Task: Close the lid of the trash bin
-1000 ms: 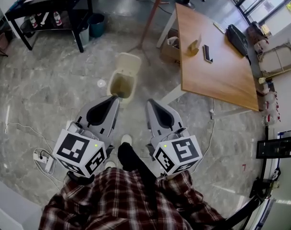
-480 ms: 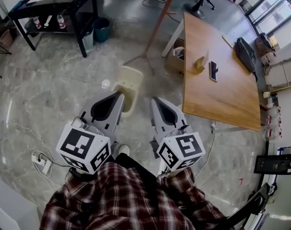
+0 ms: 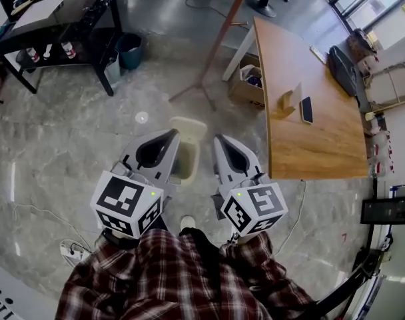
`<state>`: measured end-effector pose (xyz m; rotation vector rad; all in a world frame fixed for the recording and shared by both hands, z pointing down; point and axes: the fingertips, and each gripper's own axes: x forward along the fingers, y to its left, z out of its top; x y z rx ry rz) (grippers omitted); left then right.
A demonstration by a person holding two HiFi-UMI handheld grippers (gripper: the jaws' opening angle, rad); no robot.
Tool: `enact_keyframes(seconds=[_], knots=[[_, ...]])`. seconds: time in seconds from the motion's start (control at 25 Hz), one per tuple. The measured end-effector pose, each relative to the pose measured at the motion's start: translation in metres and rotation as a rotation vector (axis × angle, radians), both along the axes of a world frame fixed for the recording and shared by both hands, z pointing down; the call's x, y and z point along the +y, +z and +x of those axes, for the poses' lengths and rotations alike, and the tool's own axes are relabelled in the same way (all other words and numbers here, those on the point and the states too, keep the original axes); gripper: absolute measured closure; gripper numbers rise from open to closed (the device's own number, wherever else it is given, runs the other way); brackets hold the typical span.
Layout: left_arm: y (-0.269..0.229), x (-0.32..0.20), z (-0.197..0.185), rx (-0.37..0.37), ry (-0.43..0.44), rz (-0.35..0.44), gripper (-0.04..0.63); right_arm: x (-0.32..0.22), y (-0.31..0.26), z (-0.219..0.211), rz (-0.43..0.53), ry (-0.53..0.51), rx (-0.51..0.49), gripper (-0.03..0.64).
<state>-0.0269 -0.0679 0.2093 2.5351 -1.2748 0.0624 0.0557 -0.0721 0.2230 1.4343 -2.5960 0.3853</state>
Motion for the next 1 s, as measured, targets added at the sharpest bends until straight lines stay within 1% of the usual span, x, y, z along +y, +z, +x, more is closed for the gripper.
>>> enact_keyframes(seconds=[0.2, 0.32, 0.44, 0.72, 0.88, 1.0], knots=[[0.018, -0.060, -0.034, -0.034, 0.101, -0.036, 0.584, -0.060, 0.005, -0.038, -0.010, 0.106, -0.027, 0.606], [0.029, -0.085, -0.046, -0.041, 0.161, -0.064, 0.585, -0.082, 0.013, -0.053, -0.027, 0.160, -0.009, 0.606], [0.043, -0.107, -0.051, -0.037, 0.187, -0.097, 0.584, -0.101, 0.029, -0.059, -0.064, 0.182, 0.023, 0.606], [0.085, -0.130, -0.035, -0.018, 0.218, -0.180, 0.585, -0.120, 0.087, -0.040, -0.177, 0.228, 0.083, 0.606], [0.103, -0.137, -0.030, -0.009, 0.209, -0.210, 0.584, -0.133, 0.128, -0.024, -0.232, 0.226, 0.137, 0.606], [0.121, -0.139, -0.029, -0.020, 0.203, -0.236, 0.586, -0.143, 0.167, -0.010, -0.272, 0.211, 0.188, 0.606]])
